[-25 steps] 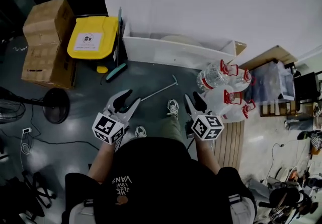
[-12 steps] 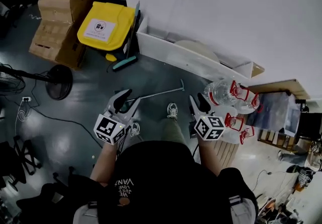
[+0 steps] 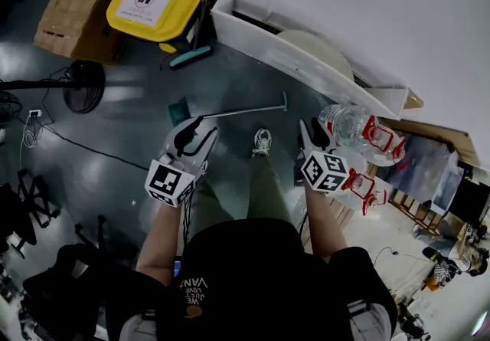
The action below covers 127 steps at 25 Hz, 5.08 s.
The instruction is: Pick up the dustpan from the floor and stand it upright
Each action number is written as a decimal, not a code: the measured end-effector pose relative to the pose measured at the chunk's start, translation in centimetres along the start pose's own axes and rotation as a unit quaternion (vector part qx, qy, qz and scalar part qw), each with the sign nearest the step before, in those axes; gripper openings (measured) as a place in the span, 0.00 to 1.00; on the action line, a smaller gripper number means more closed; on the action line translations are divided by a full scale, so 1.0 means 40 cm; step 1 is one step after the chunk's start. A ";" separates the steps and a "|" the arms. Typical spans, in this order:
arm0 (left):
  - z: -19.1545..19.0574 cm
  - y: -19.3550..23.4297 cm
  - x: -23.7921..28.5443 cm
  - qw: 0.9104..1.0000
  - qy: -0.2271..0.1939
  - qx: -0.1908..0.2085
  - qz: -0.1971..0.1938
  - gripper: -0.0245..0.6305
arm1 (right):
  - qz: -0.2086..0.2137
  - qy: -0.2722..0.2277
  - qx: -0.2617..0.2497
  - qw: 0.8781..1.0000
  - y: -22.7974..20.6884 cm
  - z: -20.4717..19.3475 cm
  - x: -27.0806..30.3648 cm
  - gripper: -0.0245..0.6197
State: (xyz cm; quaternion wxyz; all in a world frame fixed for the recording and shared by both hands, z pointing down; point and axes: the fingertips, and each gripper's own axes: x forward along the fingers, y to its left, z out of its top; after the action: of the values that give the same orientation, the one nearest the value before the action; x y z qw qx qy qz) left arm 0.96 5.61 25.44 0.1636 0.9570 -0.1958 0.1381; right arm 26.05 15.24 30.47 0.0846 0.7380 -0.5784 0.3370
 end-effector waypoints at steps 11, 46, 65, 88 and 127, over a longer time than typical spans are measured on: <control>-0.271 0.095 0.135 0.998 0.049 -0.019 0.035 0.30 | -0.022 0.073 0.013 0.997 -0.178 -0.206 0.265 0.29; -1.174 0.223 0.629 0.980 0.149 -0.116 0.056 0.30 | -0.067 0.318 -0.037 0.945 -0.771 -1.165 0.966 0.29; -1.284 0.234 0.673 0.976 0.175 -0.123 0.030 0.30 | -0.101 0.351 -0.093 0.926 -0.855 -1.247 1.153 0.15; -0.915 0.295 0.448 0.987 0.123 -0.100 0.027 0.30 | -0.094 0.187 -0.183 0.960 -0.468 -0.678 0.860 0.14; -0.434 0.452 -0.149 0.981 -0.071 -0.106 0.146 0.30 | -0.014 -0.039 -0.523 0.851 0.414 0.100 0.670 0.18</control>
State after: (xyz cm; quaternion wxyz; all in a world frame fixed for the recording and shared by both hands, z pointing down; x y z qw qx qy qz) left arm -15.41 -1.77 43.94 0.2282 0.9026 -0.3582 0.0708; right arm 15.35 -13.42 39.03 0.4399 0.6056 -0.6615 -0.0458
